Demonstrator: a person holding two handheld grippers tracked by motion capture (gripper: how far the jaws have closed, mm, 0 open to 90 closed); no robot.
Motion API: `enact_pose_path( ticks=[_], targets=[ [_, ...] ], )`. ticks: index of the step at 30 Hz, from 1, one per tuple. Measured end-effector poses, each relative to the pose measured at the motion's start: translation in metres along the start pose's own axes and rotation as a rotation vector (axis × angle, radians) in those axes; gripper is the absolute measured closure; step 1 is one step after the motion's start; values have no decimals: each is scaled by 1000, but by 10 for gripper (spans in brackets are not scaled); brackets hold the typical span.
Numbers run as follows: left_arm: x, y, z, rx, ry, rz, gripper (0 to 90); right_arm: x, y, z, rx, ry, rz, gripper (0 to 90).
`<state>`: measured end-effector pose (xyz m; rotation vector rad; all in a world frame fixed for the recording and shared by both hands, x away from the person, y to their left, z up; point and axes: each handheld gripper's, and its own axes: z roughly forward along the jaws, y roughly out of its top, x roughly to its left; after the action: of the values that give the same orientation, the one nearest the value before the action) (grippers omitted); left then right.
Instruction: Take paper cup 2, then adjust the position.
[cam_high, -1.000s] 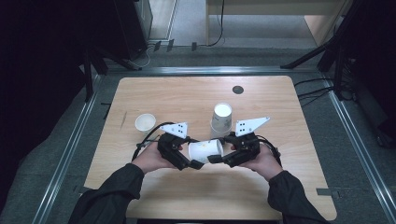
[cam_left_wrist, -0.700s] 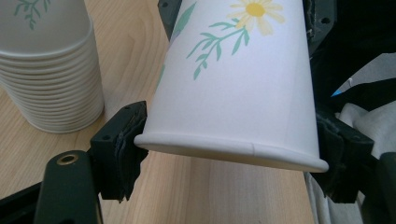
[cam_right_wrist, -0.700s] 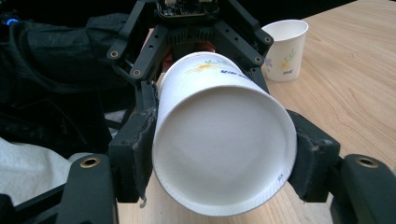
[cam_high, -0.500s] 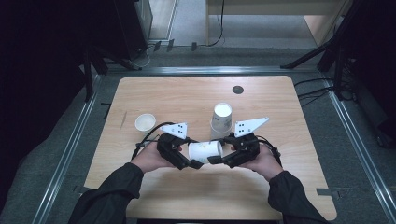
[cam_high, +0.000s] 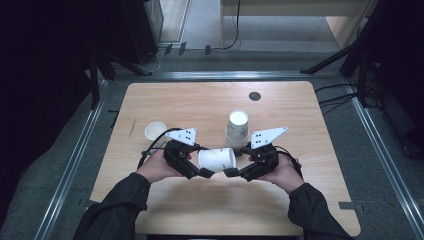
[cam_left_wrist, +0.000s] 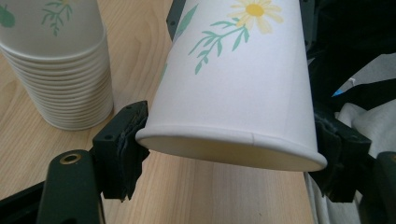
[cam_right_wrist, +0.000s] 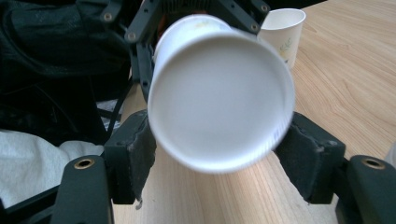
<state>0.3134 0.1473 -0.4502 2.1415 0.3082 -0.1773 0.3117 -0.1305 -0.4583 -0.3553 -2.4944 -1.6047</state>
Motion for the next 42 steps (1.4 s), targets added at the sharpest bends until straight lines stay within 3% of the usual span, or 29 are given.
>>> enact_pose_path(
  ticks=[4,14,19,25,42],
  targets=[
    [2,0,-8,-6,-3,-12,231,-1,-2,-2,8,-17,2,315],
    [0,7,-16,77,13,-2,231,-2,-5,-2,49,-54,-7,314],
    [0,10,-18,140,51,1,231,-2,-6,-1,71,-70,-4,314],
    [1,12,-20,205,65,-9,231,-2,-8,2,101,-83,-6,314],
    [-12,28,-7,431,113,51,231,-1,-11,14,157,-73,-20,310]
  ],
)
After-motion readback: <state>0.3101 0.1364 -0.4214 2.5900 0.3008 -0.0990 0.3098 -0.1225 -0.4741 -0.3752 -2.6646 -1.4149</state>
